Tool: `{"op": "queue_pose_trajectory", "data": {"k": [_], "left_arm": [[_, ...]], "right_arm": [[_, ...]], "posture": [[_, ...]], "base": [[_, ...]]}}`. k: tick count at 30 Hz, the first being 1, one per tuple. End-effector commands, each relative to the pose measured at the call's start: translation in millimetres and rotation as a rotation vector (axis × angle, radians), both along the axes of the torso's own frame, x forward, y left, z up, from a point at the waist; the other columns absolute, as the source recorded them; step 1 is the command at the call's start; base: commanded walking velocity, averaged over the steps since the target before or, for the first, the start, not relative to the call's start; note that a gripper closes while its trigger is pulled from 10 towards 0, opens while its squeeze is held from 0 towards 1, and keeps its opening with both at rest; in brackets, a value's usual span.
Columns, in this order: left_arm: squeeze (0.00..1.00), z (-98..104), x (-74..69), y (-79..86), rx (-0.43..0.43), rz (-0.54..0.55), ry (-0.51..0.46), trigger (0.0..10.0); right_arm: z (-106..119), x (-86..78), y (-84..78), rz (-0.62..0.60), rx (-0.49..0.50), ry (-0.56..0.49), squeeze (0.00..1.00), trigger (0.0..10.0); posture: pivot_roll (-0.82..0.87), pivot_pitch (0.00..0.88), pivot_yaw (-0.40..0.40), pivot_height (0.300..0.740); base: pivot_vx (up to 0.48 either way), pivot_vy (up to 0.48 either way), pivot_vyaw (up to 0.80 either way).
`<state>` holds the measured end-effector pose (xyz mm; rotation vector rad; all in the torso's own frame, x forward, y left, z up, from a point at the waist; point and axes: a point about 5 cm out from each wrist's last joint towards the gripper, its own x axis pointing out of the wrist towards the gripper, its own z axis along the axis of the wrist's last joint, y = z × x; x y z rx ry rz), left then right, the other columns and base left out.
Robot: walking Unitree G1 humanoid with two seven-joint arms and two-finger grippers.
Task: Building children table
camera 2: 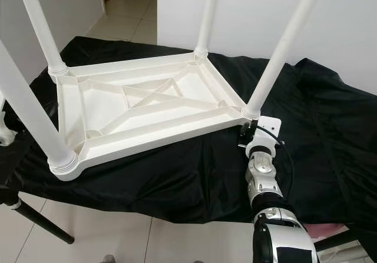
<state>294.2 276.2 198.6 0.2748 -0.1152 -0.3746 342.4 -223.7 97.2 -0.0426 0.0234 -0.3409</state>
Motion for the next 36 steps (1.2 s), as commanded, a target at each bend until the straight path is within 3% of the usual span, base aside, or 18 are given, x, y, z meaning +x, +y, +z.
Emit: {"op": "queue_pose_trajectory", "data": {"k": [1,4,8,13,17,18,20,24,26,31,36], "left_arm": [[0.00,-6.0,-5.9,-16.0,-0.021,-0.128,0.025,10.0],[0.00,-8.6,-8.9,-22.6,-0.031,-0.162,0.033,10.0],[0.00,-19.9,-22.9,-54.2,-0.086,-0.314,0.084,10.0],[0.00,-24.3,-29.7,-68.7,-0.089,-0.373,0.107,10.0],[0.00,-25.3,-36.0,-86.3,-0.144,-0.434,0.130,10.0],[0.00,-27.8,-39.1,-96.9,-0.170,-0.474,0.149,10.0],[0.00,-27.8,-39.1,-96.9,-0.170,-0.474,0.149,10.0],[0.00,-30.8,-48.5,-120.9,-0.215,-0.560,0.174,10.0],[0.00,-30.8,-48.5,-120.9,-0.215,-0.560,0.174,10.0],[0.00,-32.7,-56.3,-140.3,-0.251,-0.616,0.205,10.0],[0.00,-30.4,-64.9,-156.0,-0.260,-0.668,0.218,10.0]], "right_arm": [[-3.9,-2.1,-0.5,-0.005,0.006,0.012,0.00,10.0],[-4.5,-2.1,0.5,-0.002,0.009,0.015,0.00,10.0],[-8.0,-0.6,5.9,0.017,0.027,0.037,0.00,10.0],[-8.9,2.0,9.9,0.033,0.033,0.055,0.00,10.0],[-10.1,5.4,15.5,0.058,0.028,0.081,0.00,10.0],[-10.2,7.3,18.2,0.073,0.024,0.091,0.00,10.0],[-10.2,7.3,18.2,0.073,0.024,0.091,0.00,10.0],[-8.1,12.1,24.1,0.111,0.004,0.107,0.00,10.0],[-8.1,12.1,24.1,0.111,0.004,0.107,0.00,10.0],[-3.7,19.3,31.5,0.157,0.010,0.125,0.00,10.0],[4.5,29.5,47.7,0.264,0.005,0.148,0.00,10.0]], "posture": [[0.07,0.001,-0.060,0.740],[0.07,0.000,-0.060,0.740],[0.07,0.000,-0.062,0.740],[0.07,0.000,-0.062,0.740],[0.08,0.000,-0.063,0.740],[0.09,0.000,-0.064,0.740],[0.09,0.000,-0.064,0.740],[0.08,0.000,-0.058,0.740],[0.08,0.000,-0.058,0.740],[0.09,0.000,-0.056,0.740],[0.08,0.002,-0.041,0.740]], "base": [[0.000,0.000,0.00],[0.000,0.000,0.00],[0.000,0.000,0.00],[0.000,0.000,0.00],[0.000,0.000,0.00],[0.000,0.000,0.00],[0.000,0.000,0.00],[0.000,0.000,0.00],[0.000,0.000,0.00],[0.000,0.000,0.00],[0.000,0.000,0.00]]}}
